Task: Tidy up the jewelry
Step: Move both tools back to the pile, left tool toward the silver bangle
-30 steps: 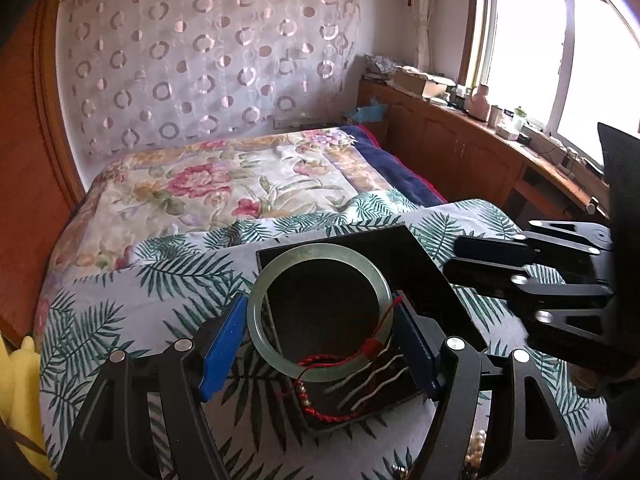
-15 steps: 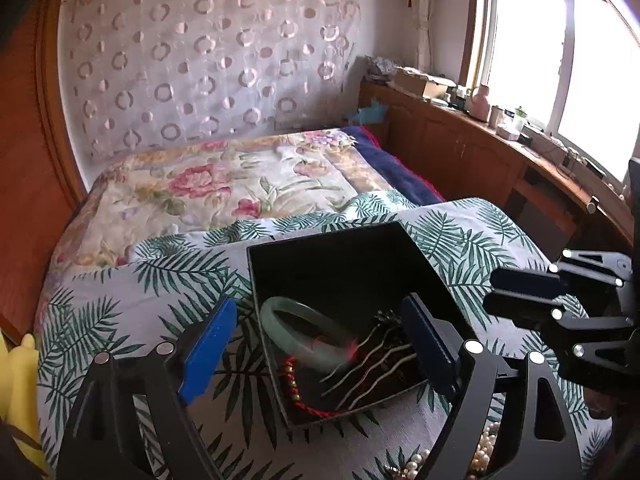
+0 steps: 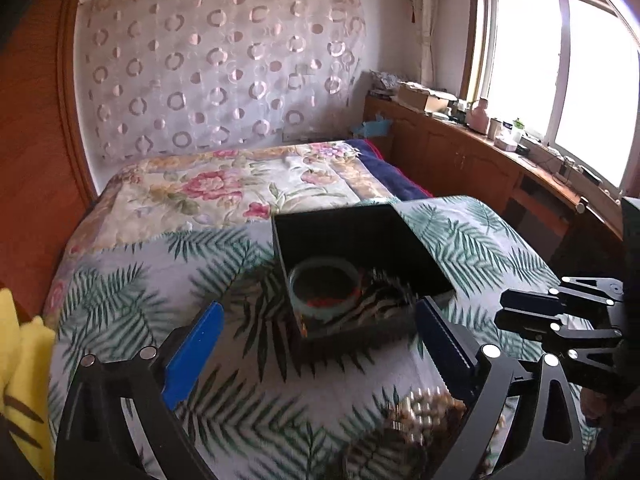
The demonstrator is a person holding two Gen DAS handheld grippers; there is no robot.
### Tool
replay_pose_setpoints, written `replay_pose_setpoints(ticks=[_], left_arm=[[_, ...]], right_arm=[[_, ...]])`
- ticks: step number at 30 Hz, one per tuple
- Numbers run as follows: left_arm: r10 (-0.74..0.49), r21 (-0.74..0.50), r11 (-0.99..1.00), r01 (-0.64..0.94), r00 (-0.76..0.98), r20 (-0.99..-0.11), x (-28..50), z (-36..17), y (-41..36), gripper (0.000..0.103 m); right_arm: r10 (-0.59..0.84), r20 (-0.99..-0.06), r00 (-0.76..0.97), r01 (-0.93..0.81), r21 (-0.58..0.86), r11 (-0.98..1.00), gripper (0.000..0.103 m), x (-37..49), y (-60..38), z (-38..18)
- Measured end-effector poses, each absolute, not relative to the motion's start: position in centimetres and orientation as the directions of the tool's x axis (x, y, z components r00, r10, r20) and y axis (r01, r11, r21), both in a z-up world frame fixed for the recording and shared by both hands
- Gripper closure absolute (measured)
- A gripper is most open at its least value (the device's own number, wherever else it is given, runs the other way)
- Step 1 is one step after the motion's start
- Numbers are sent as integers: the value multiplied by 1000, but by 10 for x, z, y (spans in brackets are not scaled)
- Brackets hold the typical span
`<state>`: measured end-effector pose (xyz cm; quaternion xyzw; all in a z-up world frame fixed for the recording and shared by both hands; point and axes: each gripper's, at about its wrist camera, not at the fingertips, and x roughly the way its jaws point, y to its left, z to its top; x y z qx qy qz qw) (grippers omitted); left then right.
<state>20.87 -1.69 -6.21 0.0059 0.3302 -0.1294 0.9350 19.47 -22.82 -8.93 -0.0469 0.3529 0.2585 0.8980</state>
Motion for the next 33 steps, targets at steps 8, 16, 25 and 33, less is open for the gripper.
replay_pose_setpoints(ticks=[8,16,25,33], left_arm=[[-253,-112,965,237,727,-639,163,-81,2,10],[-248,-125,967,221,713,-656,133,-96,16,10],[-237,-125,970,208,714,-659,109,-101,23,10],[-234,-116,971,211,719,-655,99,-98,20,10]], right_arm=[[421,-698,579,-488,117,865,80,169,-228,-111],[405,-722,561,-487,107,867,80,151,-229,-119],[371,-738,563,-515,38,856,80,145,-213,-126],[357,-755,550,-532,12,846,87,157,-205,-128]])
